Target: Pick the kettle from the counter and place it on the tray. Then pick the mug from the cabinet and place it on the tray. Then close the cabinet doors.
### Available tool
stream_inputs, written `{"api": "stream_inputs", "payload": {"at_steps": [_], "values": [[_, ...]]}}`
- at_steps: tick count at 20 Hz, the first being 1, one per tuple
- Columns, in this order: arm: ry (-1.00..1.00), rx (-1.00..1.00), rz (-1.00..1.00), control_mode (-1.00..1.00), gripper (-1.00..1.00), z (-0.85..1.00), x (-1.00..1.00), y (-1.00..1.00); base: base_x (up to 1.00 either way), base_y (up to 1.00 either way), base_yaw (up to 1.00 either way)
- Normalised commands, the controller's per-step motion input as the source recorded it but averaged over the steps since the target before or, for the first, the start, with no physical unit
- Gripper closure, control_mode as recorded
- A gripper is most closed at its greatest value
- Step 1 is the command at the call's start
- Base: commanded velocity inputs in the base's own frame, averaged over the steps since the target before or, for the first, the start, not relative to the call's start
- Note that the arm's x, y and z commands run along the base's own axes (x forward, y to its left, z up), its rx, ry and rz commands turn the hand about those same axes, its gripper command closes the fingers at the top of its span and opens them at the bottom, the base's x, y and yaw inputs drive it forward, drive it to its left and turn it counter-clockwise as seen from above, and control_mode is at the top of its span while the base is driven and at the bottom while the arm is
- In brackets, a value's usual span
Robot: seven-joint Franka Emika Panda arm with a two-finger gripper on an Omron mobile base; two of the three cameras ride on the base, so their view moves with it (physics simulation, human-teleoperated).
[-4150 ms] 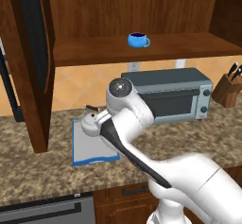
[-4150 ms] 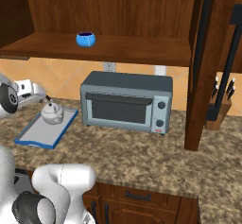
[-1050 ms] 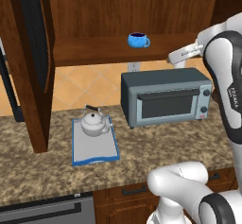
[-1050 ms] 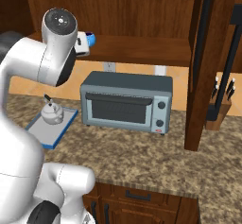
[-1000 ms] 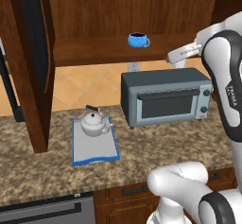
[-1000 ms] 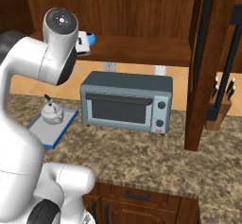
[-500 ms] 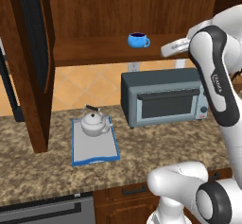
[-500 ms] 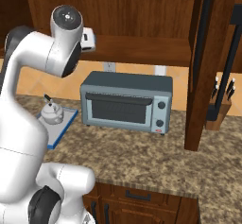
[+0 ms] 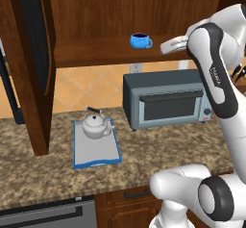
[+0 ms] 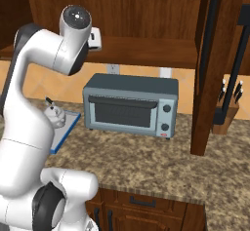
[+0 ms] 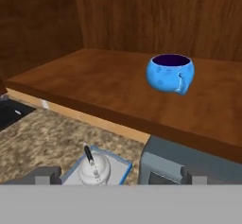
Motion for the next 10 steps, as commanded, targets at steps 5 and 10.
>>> {"api": "stream_inputs", "payload": {"at_steps": [5,10], "values": [[0.0,0.02,0.0,-1.0,-1.0,0.0,0.32,0.0,0.0,0.0,0.0],[0.0,0.0,0.03,-1.0,-1.0,0.0,0.31,0.0,0.0,0.0,0.0]]}}
